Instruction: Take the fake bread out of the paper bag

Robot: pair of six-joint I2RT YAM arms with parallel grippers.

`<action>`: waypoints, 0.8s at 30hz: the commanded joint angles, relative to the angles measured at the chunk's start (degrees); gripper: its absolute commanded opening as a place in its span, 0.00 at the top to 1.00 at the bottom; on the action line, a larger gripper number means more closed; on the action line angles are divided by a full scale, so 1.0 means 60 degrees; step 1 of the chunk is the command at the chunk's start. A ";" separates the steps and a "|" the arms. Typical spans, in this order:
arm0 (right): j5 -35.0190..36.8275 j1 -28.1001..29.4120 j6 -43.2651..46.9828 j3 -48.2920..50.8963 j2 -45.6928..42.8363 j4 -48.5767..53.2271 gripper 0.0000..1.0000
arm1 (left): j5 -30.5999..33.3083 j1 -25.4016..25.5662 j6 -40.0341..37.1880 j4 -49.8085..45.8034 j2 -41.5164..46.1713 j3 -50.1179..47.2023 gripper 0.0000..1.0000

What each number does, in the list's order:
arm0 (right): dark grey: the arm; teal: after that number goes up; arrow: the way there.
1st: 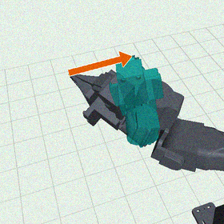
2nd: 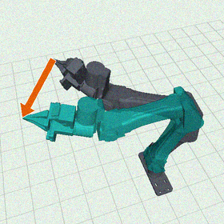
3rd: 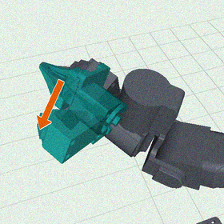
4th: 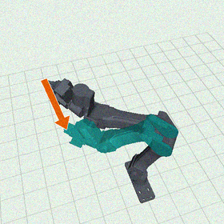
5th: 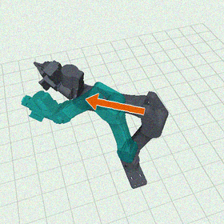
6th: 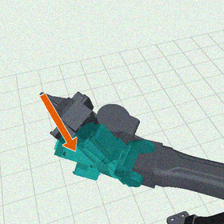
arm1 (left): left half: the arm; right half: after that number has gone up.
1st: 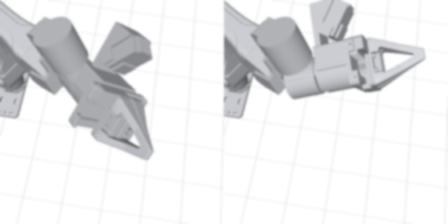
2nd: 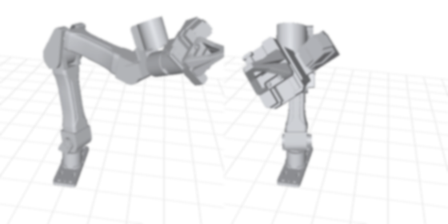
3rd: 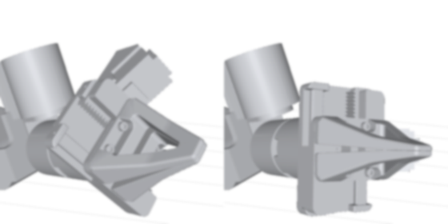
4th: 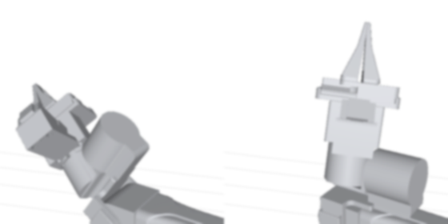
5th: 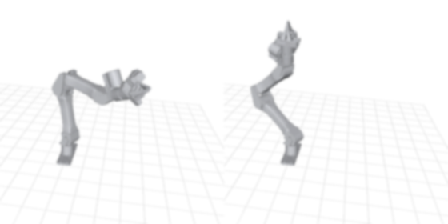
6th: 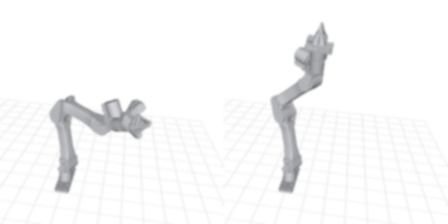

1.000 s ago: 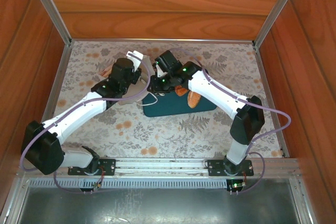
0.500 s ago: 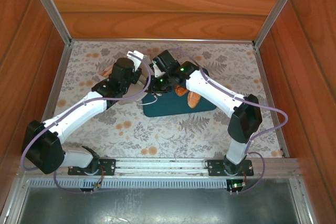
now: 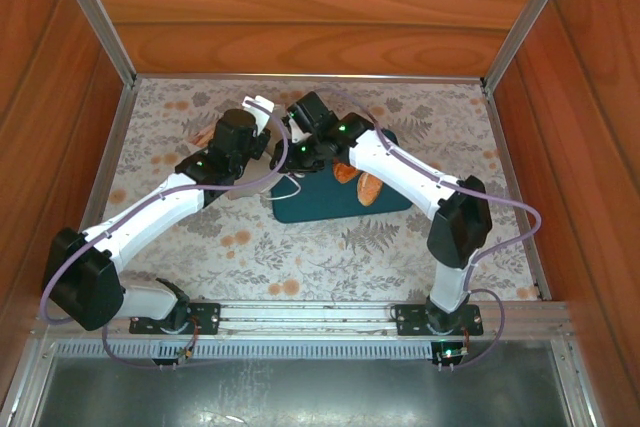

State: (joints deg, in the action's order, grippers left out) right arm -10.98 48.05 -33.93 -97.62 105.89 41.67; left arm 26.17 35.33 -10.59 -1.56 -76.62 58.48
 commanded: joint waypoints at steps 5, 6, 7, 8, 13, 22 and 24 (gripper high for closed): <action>0.0167 0.0051 0.0135 -0.0694 0.0369 0.0059 0.43 | -0.0187 0.0041 0.0008 -0.0047 -0.0033 0.0302 1.00; 0.0148 0.0048 0.0137 -0.0755 0.0427 0.0073 0.42 | -0.0202 0.0049 0.0003 -0.0048 -0.0033 0.0313 1.00; 0.0121 0.0040 0.0133 -0.0823 0.0503 0.0087 0.42 | -0.0202 0.0044 0.0000 -0.0058 -0.0018 0.0328 1.00; 0.0089 0.0041 0.0133 -0.0909 0.0572 0.0150 0.41 | -0.0217 0.0044 -0.0011 -0.0058 -0.0018 0.0336 1.00; -0.0016 0.0026 0.0196 -0.1414 0.0928 0.0398 0.41 | -0.0263 0.0045 -0.0039 -0.0074 -0.0047 0.0368 1.00; -0.0119 -0.0055 0.0197 -0.1911 0.1427 0.0687 0.42 | -0.0348 0.0040 -0.0032 -0.0083 -0.0121 0.0352 1.00; -0.0132 -0.0083 0.0192 -0.2002 0.1494 0.0674 0.42 | -0.0399 0.0045 -0.0029 -0.0075 -0.0128 0.0348 1.00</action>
State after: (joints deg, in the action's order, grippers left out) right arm -10.66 47.94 -33.52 -107.33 113.78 45.87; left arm 25.12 35.31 -10.68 -2.20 -76.93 58.87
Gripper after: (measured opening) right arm 0.579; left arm 0.049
